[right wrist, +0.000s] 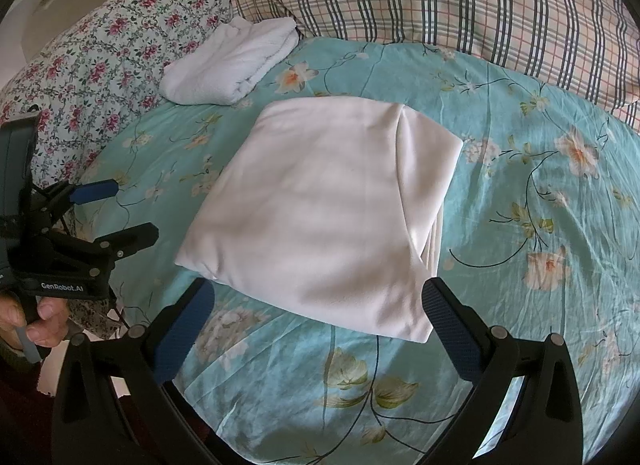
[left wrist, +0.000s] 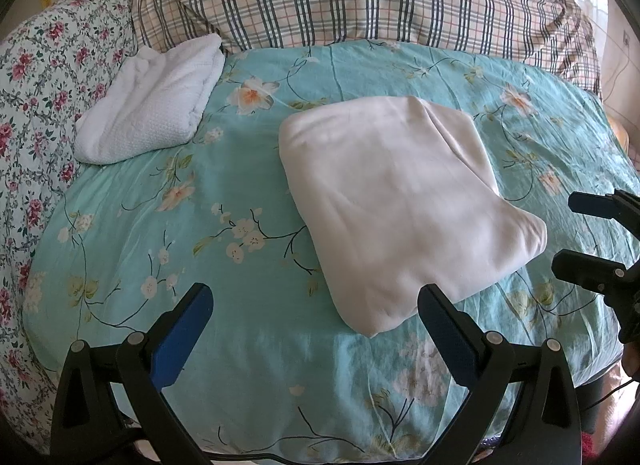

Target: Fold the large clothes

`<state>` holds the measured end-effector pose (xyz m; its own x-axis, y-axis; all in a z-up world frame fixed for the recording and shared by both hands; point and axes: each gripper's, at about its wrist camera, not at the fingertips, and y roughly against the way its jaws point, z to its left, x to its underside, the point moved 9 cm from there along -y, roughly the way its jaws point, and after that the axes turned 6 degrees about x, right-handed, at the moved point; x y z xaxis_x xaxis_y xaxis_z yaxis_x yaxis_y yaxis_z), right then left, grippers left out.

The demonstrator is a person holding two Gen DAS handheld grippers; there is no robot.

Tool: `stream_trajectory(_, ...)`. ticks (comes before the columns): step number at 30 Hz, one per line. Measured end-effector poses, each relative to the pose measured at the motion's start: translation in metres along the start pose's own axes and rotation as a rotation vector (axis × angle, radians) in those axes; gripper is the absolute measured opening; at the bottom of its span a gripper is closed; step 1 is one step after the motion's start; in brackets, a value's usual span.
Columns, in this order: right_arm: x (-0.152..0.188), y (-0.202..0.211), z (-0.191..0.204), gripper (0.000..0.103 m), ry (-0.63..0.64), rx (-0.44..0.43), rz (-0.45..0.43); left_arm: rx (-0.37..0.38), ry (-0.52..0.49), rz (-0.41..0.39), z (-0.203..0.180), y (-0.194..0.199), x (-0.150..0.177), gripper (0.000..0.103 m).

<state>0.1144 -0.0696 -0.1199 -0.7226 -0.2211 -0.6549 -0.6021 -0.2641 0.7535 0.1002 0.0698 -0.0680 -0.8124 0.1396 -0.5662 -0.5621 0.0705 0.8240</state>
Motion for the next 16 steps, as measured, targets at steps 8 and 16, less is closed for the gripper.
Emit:
stream_trajectory(8,-0.001,-0.001,0.0,0.103,-0.001,0.003,-0.001,-0.016,-0.016,-0.022,0.004,-0.001,-0.008,0.102)
stream_trajectory(16,-0.014,-0.015,-0.016,0.103,-0.007,-0.003,0.003,-0.02,0.007,-0.027,0.013,-0.005,-0.019,0.102)
